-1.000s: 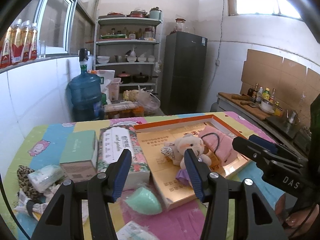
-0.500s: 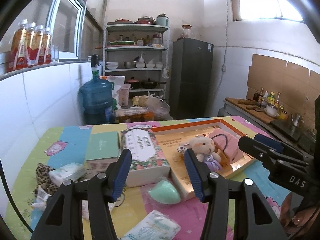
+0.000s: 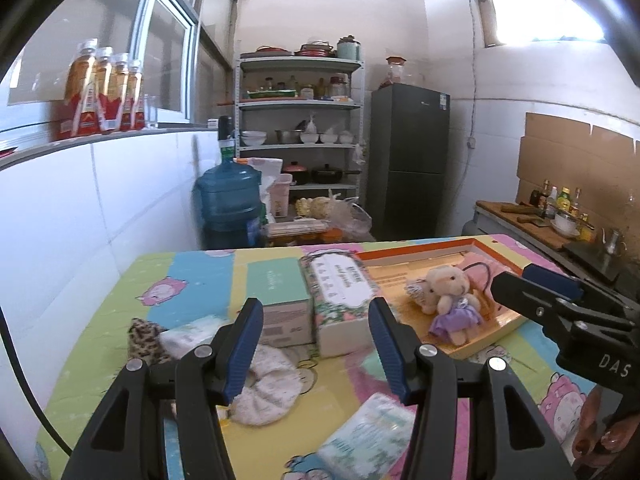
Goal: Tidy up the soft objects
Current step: 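Move both tools back toward the pile of soft items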
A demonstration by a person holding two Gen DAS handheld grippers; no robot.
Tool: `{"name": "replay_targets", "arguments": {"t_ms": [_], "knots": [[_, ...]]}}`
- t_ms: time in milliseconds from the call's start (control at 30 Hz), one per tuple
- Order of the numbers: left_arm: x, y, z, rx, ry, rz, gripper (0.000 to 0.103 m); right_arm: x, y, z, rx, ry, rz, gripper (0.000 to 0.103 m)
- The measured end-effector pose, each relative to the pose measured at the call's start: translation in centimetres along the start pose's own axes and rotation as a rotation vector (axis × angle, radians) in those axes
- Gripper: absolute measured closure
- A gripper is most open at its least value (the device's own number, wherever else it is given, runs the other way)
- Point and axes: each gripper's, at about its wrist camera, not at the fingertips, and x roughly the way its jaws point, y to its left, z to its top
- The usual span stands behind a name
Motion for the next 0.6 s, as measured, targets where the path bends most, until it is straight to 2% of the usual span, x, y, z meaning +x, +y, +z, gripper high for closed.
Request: {"name": "replay_targets", "arguments": {"t_ms": [600], "knots": [[-2.1, 6.3, -2.9, -0.051, 0.015, 0.075, 0.048, 0.3, 5.5, -2.3, -0.061, 0.047, 0.046, 0.035]]}}
